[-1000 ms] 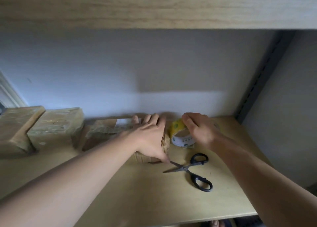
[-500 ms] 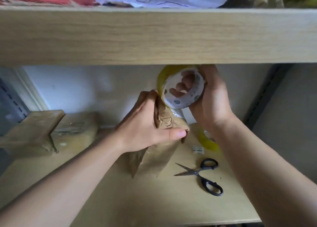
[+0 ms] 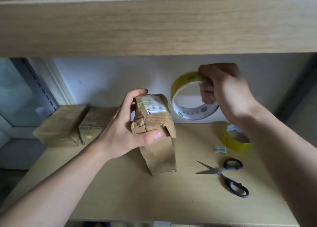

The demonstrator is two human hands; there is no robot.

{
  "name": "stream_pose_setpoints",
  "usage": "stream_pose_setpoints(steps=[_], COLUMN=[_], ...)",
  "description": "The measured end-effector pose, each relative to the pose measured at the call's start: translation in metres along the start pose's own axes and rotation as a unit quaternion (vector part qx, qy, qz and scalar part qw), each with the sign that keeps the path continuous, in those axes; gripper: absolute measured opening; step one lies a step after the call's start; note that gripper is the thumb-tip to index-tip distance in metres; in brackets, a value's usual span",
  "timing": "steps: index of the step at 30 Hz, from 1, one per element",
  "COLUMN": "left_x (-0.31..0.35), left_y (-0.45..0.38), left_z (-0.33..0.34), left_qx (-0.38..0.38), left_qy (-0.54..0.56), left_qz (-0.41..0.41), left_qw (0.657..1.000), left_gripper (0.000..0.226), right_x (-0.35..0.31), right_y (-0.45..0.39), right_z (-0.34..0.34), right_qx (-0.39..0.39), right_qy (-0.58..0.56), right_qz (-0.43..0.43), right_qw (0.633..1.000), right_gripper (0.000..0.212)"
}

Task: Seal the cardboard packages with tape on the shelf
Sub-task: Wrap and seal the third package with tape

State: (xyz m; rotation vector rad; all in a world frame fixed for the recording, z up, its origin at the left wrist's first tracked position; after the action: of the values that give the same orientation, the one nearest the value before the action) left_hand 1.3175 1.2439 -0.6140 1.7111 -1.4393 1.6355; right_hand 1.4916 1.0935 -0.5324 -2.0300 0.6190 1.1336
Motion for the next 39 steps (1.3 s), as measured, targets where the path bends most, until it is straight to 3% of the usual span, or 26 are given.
stream_pose_setpoints(steps=[2,5,7,15,18,24,27,30,32,35,37,39], left_x=[-0.005,-0.012,-0.014,-0.022,-0.011,-0.004,-0.015,-0.04,-0.057,-0.078,-0.086,-0.092], left_y=[0.005,0.013,0.019,0.045,0.052,0.064,0.067,0.078,0.084,0.089,0.088,0.087], left_z=[-0.008,-0.022,-0.03,-0.062,-0.08,-0.097,-0.092,-0.082,-0.071,-0.057,-0.055,-0.055], left_qx=[0.016,0.033,0.031,0.002,-0.014,-0.114,-0.141,-0.141,-0.143,-0.15,-0.149,-0.148], left_qy=[0.024,0.05,0.05,0.038,-0.068,-0.252,-0.308,-0.295,-0.259,-0.233,-0.221,-0.215], left_qz=[0.009,0.01,0.005,-0.065,-0.087,-0.193,-0.194,-0.188,-0.17,-0.154,-0.154,-0.16], left_qw=[1.0,0.998,0.998,0.997,0.994,0.941,0.921,0.926,0.94,0.949,0.951,0.952], left_gripper=[0.096,0.095,0.095,0.107,0.105,0.114,0.113,0.117,0.114,0.107,0.105,0.109], right_x=[0.005,0.022,0.032,0.016,0.015,0.001,-0.003,0.017,0.04,0.074,0.078,0.079], right_y=[0.002,0.013,0.022,0.026,0.025,0.025,0.029,0.029,0.03,0.039,0.047,0.051], right_z=[-0.001,0.014,0.034,0.077,0.094,0.138,0.153,0.149,0.142,0.133,0.134,0.133], right_qx=[0.013,-0.031,-0.075,-0.081,-0.092,-0.129,-0.151,-0.168,-0.18,-0.24,-0.303,-0.315], right_qy=[0.093,0.221,0.236,0.264,0.251,0.224,0.196,0.112,0.063,-0.049,-0.111,-0.115], right_qz=[-0.029,-0.064,-0.066,-0.123,-0.122,-0.113,-0.092,-0.028,0.031,0.131,0.105,0.072], right_qw=[0.995,0.973,0.967,0.953,0.956,0.96,0.965,0.979,0.981,0.961,0.941,0.939], right_gripper=[0.044,0.042,0.044,0.048,0.043,0.024,0.033,0.044,0.04,0.033,0.032,0.028])
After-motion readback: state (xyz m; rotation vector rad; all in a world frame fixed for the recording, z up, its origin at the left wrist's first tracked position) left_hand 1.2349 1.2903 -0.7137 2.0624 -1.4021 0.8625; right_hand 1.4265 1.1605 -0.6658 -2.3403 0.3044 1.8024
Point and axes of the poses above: each hand's wrist, its own y-axis away from the middle knuckle, its own z-axis out of the palm, x = y × z, the point moved 6 cm from there along -y, towards the middle knuckle, and after that the axes turned 13 degrees about y, right-handed, at the moved point
